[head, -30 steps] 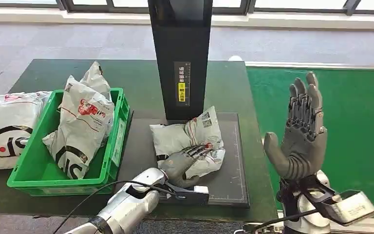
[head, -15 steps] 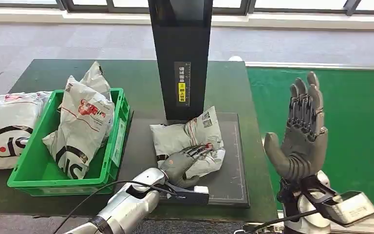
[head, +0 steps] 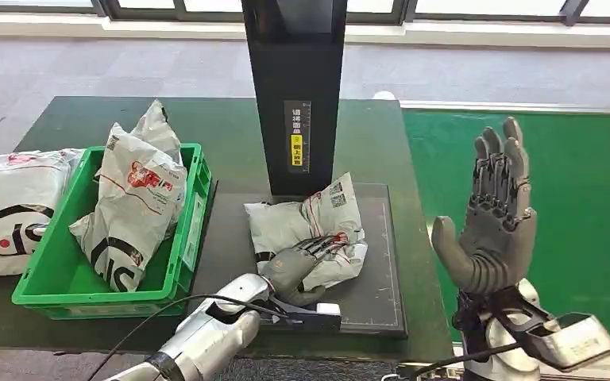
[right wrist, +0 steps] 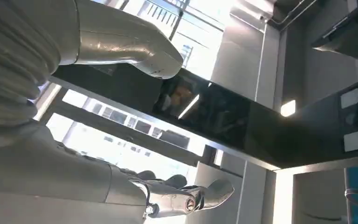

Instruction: Moved the parcel from conveyor to table for the left to box.

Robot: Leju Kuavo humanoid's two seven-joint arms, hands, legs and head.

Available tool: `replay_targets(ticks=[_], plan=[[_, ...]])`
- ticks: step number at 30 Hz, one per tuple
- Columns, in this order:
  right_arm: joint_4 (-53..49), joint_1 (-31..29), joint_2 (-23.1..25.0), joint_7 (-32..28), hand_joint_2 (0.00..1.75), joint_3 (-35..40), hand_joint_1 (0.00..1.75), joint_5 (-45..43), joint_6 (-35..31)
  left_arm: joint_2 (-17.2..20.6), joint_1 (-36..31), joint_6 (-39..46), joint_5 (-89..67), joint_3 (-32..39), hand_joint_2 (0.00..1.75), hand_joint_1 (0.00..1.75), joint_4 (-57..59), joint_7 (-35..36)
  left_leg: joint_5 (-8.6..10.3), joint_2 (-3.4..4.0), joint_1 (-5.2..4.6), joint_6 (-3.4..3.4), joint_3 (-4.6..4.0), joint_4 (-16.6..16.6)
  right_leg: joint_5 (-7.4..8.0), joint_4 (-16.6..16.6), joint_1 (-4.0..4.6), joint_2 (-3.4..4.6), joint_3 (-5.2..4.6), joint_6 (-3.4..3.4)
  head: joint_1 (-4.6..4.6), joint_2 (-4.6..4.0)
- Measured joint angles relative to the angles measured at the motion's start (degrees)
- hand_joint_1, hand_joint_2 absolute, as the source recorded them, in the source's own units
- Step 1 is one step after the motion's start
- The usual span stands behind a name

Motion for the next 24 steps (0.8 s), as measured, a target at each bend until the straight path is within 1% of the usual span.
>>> replay_targets(ticks=[4, 10, 14, 18, 22, 24], plan=[[-0.59, 0.86, 0.00, 0.00, 1.75, 0.00, 0.00, 0.22, -0.57, 0.02, 0.55, 5.99, -0.35, 0.00, 1.75, 1.75, -1.27, 0.11, 0.00, 0.00, 0.00, 0.00, -0.05, 0.00, 0.00, 0.01, 0.00, 0.00, -0.06, 0.00, 0.00, 0.00], [-1.34, 1.52, 0.00, 0.00, 1.75, 0.00, 0.00, 0.26, -0.94, 0.07, 1.10, 7.81, -0.35, 0.02, 1.75, 1.75, -3.13, 0.11, 0.00, -0.02, 0.00, -0.01, -0.09, 0.00, 0.00, 0.01, 0.00, 0.01, -0.11, 0.00, 0.00, 0.00], [-2.32, 2.37, 0.00, 0.00, 1.75, 0.00, 0.00, 0.22, -1.31, 0.24, 2.37, 11.67, 0.28, 0.22, 1.75, 1.75, -7.75, -1.22, 0.00, -0.02, 0.00, -0.01, -0.25, 0.00, -0.01, 0.01, 0.00, 0.01, -0.26, 0.00, 0.00, 0.00], [-3.04, 3.15, 0.00, 0.00, 1.75, 0.00, 0.00, 0.22, -1.93, 0.26, 5.58, 17.83, 1.90, 1.47, 1.75, 1.75, -16.58, -2.71, -0.02, -0.02, 0.00, -0.01, -0.30, 0.00, -0.02, 0.01, 0.00, 0.02, -0.31, -0.01, 0.00, 0.00], [-3.61, 3.88, 0.00, 0.00, 1.75, 0.00, 0.00, -0.33, -2.38, 0.63, 9.87, 23.21, 6.00, 3.40, 1.75, 1.75, -27.74, -6.27, -0.05, -0.02, 0.00, -0.02, -0.32, 0.00, -0.07, 0.01, 0.00, 0.02, -0.33, -0.02, 0.00, 0.00], [-3.80, 4.22, 0.00, 0.00, 1.75, 0.00, 0.00, -0.85, -2.38, 0.81, 11.42, 24.18, 6.97, 4.39, 1.75, 1.75, -32.25, -7.23, -0.06, -0.03, 0.00, -0.02, -0.32, 0.00, -0.08, 0.01, 0.01, 0.01, -0.33, -0.01, 0.00, 0.00]])
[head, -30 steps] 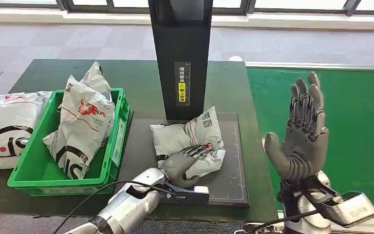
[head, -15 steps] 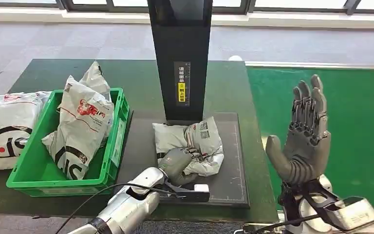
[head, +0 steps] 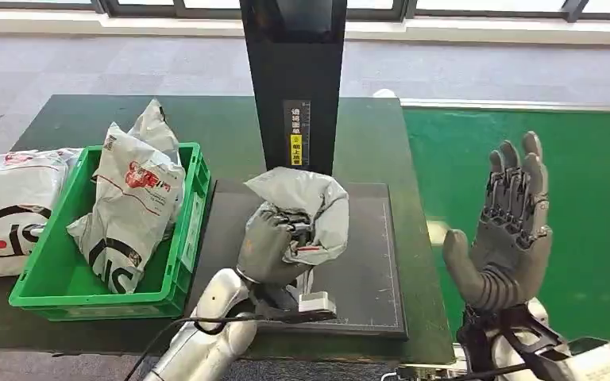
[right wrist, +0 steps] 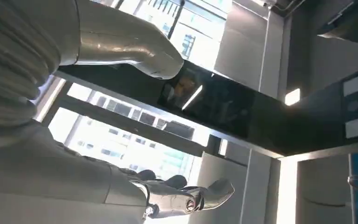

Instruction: Moved the parcel from conveyor to table for the left to box.

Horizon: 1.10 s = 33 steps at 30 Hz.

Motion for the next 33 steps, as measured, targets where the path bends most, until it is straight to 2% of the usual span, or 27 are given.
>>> replay_targets(ticks=[8, 13, 18, 21, 24, 29, 33], plan=[[-0.37, 0.23, 0.00, 0.00, 1.75, 0.00, 0.00, -1.16, 0.11, 0.48, 3.25, -0.15, 0.26, 1.64, 1.75, 1.75, -7.64, -1.71, 0.00, 0.00, 0.00, 0.01, -0.01, -0.01, 0.00, 0.00, -0.01, -0.01, 0.01, 0.01, 0.00, 0.00], [-0.39, 0.23, 0.00, 0.00, 1.75, 0.00, 0.00, -1.31, 0.15, 0.57, 4.34, 5.67, 1.32, 3.57, 1.75, 1.75, -11.63, -2.87, 0.01, 0.00, 0.00, 0.00, -0.02, -0.01, 0.01, 0.02, 0.00, 0.00, 0.03, 0.00, 0.00, 0.00], [-0.39, 0.19, 0.00, 0.00, 1.75, 0.00, 0.00, -1.38, -0.15, -1.18, 8.66, 6.86, 8.15, 14.02, 1.75, 1.75, -25.01, -13.88, -0.01, 0.00, 0.02, -0.02, -0.05, -0.02, -0.04, 0.03, 0.02, 0.02, -0.03, -0.05, 0.00, 0.00], [-0.39, 0.18, 0.00, 0.00, 1.75, 0.00, 0.00, -1.33, -0.42, -0.79, 8.88, 6.86, 19.14, 22.38, 1.75, 1.75, -30.79, -14.78, -0.02, 0.02, 0.03, -0.04, -0.05, -0.04, -0.05, 0.04, 0.06, 0.02, -0.08, -0.07, -0.02, 0.00], [-0.37, -0.11, 0.00, 0.00, 1.75, 0.00, 0.00, -1.31, -0.42, -0.24, 7.45, 6.88, 22.28, 28.88, 1.75, 1.75, -32.36, -15.04, 0.02, -0.10, 0.11, -0.06, -0.06, -0.04, -0.08, 0.04, 0.11, -0.14, -0.05, -0.11, -0.02, 0.00], [-0.31, -1.13, 0.00, 0.02, 1.75, 0.15, 0.00, -0.81, -0.70, 2.95, -1.27, 6.84, 24.00, 37.82, 1.75, 1.75, -26.23, -12.55, 0.18, -0.12, 0.12, -0.15, -0.06, -0.04, 0.05, 0.08, 0.12, -0.17, -0.02, -0.18, 0.00, 0.00], [-0.28, -1.23, 0.00, 0.02, 1.75, 0.22, 0.00, -0.37, -1.51, 4.83, -5.97, 5.64, 23.56, 40.96, 1.75, 1.75, -19.65, -10.93, 0.26, -0.15, 0.12, -0.17, -0.06, -0.03, 0.13, 0.07, 0.11, -0.17, -0.07, -0.20, -0.02, 0.00]])
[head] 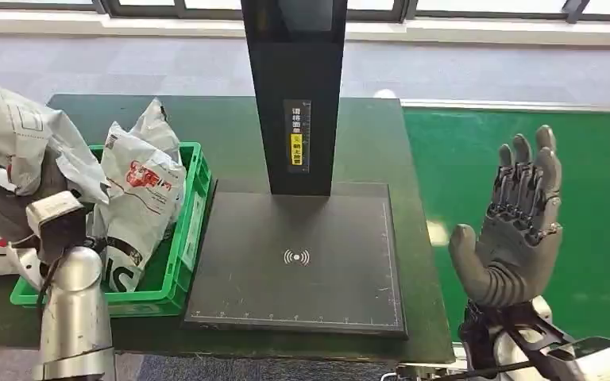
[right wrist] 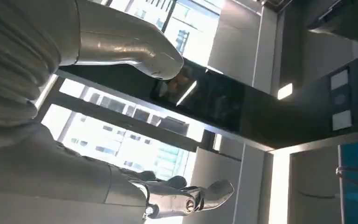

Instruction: Moved the parcel from conveyor to table for the left to box.

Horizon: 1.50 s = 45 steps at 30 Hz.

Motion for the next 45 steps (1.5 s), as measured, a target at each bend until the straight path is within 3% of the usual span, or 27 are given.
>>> replay_targets(ticks=[8, 14, 21, 22, 23, 25, 27, 28, 33, 37, 45], plan=[[-0.04, 0.97, -0.02, -0.02, 1.75, 0.31, 0.00, 0.55, -1.64, 2.34, -6.93, -5.22, -4.55, 0.72, 1.75, 1.75, 16.76, 4.92, -0.01, 0.10, -0.01, -0.01, 0.00, 0.01, 0.02, -0.01, 0.00, 0.14, -0.08, -0.01, 0.00, 0.00], [-0.17, 1.20, -0.31, -0.02, 1.75, 0.48, 0.00, -0.37, -0.85, 3.58, -11.62, -7.89, -18.28, -1.18, 1.75, 1.75, 33.22, 14.27, -0.02, 0.09, -0.01, -0.02, -0.01, 0.01, 0.02, 0.00, 0.00, 0.15, -0.07, -0.01, 0.00, 0.00], [-0.35, 1.18, -0.44, -0.02, 1.75, 0.48, 0.00, -0.63, -0.33, 4.13, -13.58, -7.91, -19.58, -2.62, 1.75, 1.75, 42.46, 15.69, -0.02, 0.10, -0.01, -0.03, -0.01, 0.01, 0.02, 0.00, 0.00, 0.15, -0.08, -0.01, 0.00, 0.00], [-0.35, 1.18, -0.46, -0.02, 1.75, 0.48, 0.00, -0.63, -0.33, 4.17, -13.85, -7.91, -19.58, -2.69, 1.75, 1.19, 43.14, 15.69, -0.02, 0.10, -0.01, -0.03, -0.01, 0.01, 0.02, 0.00, 0.00, 0.15, -0.08, -0.01, 0.00, 0.00], [-0.35, 1.17, -0.50, -0.02, 1.75, 0.46, 0.00, -0.63, -0.33, 4.22, -14.21, -7.91, -19.58, -2.80, 1.75, 0.19, 44.01, 15.71, -0.02, 0.09, -0.01, -0.03, -0.01, 0.01, 0.02, 0.00, 0.00, 0.14, -0.06, -0.01, 0.00, 0.00], [-0.37, 1.16, -0.55, -0.02, 1.75, 0.48, 0.00, -0.63, -0.30, 4.33, -14.45, -7.91, -19.58, -3.04, 1.75, 0.00, 45.21, 15.71, -0.02, 0.09, 0.00, -0.03, -0.01, 0.01, 0.01, 0.01, 0.01, 0.13, -0.06, -0.01, 0.00, 0.00], [-0.37, 1.05, -0.57, -0.02, 1.75, 0.48, 0.00, -0.61, -0.15, 4.44, -14.65, -8.76, -21.12, -3.32, 1.75, 0.00, 46.25, 17.69, -0.02, 0.10, 0.00, -0.03, -0.01, 0.01, 0.02, 0.01, 0.01, 0.13, -0.06, -0.01, 0.00, 0.00], [-0.37, 0.82, -0.57, -0.02, 1.75, 0.48, 0.00, -0.48, -0.02, 4.48, -14.85, -9.38, -23.00, -3.87, 0.00, 0.00, 47.18, 19.77, -0.02, 0.09, 0.00, -0.03, -0.01, 0.01, 0.02, 0.01, 0.00, 0.13, -0.06, -0.01, 0.00, 0.00], [-0.35, 0.32, -0.57, -0.02, 1.75, 0.48, 0.00, -0.09, 0.07, 4.52, -14.95, -9.37, -29.53, -5.90, 0.00, 0.00, 49.98, 26.78, -0.02, 0.09, -0.01, -0.03, 0.00, 0.01, 0.02, 0.01, -0.01, 0.12, -0.03, -0.01, 0.00, 0.00], [-0.37, 0.30, -0.57, -0.02, 1.75, 0.48, 0.00, -0.09, 0.22, 4.54, -14.70, -6.33, -30.38, -6.36, 0.00, 0.00, 50.59, 28.28, -0.02, 0.08, -0.01, -0.03, -0.01, 0.01, 0.02, 0.01, 0.00, 0.12, -0.02, -0.01, 0.00, 0.00], [-0.37, 0.28, -0.55, -0.02, 1.75, 0.55, 0.00, 1.22, -1.07, 1.78, -6.44, 1.03, -21.91, -6.21, 0.00, 0.00, 37.21, 18.62, -0.12, 0.05, -0.04, -0.02, -0.01, 0.00, -0.01, 0.01, -0.04, 0.11, 0.00, 0.01, 0.02, 0.00]])
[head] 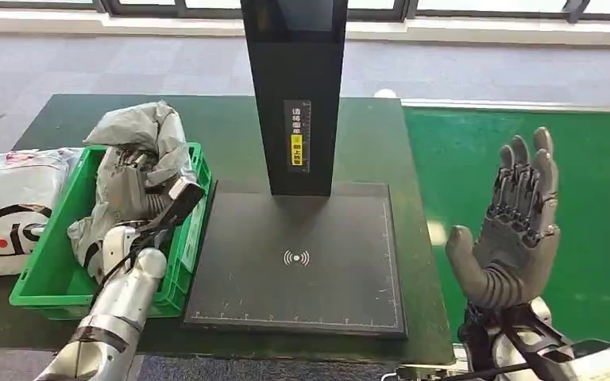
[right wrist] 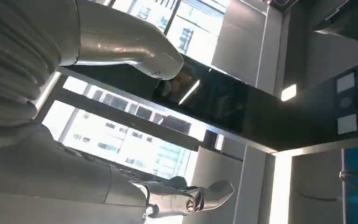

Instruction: Moved the parcel from conveyor to table for the left to box.

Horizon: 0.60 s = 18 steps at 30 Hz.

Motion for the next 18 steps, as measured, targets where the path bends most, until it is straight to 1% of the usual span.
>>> replay_targets(ticks=[7, 18], plan=[[0.02, 0.00, 0.00, 0.00, 1.75, 0.61, 0.00, 0.39, -1.14, -2.31, 5.92, -0.98, 7.32, 0.00, 0.00, 0.00, -11.62, -0.61, -0.03, 0.06, -0.02, 0.01, 0.01, 0.00, -0.03, -0.01, -0.02, 0.05, -0.03, 0.01, 0.00, 0.00], [0.02, -0.01, -0.02, 0.00, 1.75, 0.70, 0.00, 0.33, -1.25, -2.96, 9.51, -1.01, 10.19, 0.07, 0.00, 0.00, -17.04, -1.29, -0.02, 0.04, 0.00, 0.01, 0.00, 0.00, -0.02, 0.00, 0.00, 0.02, -0.03, 0.01, -0.02, 0.00]])
